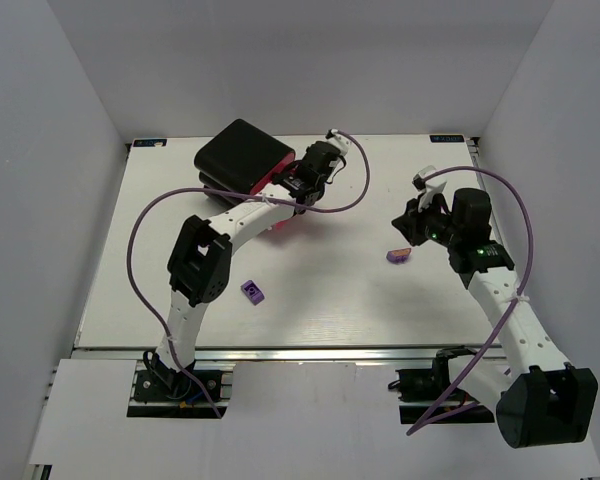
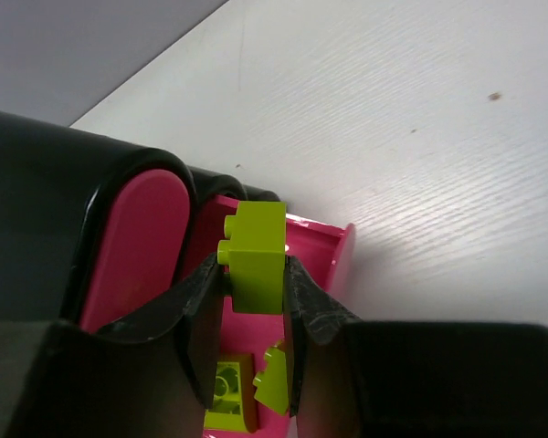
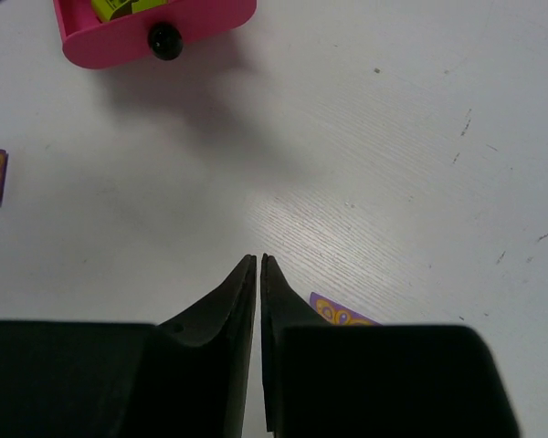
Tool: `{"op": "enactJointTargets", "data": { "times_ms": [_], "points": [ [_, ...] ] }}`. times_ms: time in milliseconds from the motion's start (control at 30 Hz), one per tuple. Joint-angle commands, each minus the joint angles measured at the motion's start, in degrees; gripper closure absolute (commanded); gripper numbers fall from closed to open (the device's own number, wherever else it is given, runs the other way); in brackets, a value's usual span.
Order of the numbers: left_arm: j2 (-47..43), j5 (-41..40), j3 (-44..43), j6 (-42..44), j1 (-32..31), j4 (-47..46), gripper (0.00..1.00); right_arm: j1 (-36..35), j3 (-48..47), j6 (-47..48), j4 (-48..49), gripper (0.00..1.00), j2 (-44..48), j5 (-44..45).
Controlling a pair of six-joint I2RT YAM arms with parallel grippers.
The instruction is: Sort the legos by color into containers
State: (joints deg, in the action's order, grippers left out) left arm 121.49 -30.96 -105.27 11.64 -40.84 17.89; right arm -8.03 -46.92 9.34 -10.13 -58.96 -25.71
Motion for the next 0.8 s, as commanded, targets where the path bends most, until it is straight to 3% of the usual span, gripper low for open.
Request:
{"op": "enactJointTargets", "data": {
  "times_ms": [0,200,367,600,767],
  "points": [
    [0.5,-5.7,-3.4,2.6,0.2,1.0,1.0,1.1,0.2,-0.3,1.2,0.88,1.4,-0.9],
    [1.6,-8.1,-3.0,3.4,0.2,1.0,1.0,2.8,-0.1,-0.5,0.9,0.88,1.0,-2.1],
    [2.0,-9.1,-2.0,3.6,0.2,1.5,0.89,3.6,-0.1,-0.5,0.7,0.79,1.1,-2.4],
    [0.7,-10.9,-0.2,2.9,0.2,1.2,0.54,5.1,-0.7,-0.4,0.3,0.62,1.0,-2.6],
    [-0.1,-11.1,0.5,1.9,0.8,1.7,0.42,6.2,-1.1,-0.4,-0.7,0.6,1.3,-2.3]
  ]
}}
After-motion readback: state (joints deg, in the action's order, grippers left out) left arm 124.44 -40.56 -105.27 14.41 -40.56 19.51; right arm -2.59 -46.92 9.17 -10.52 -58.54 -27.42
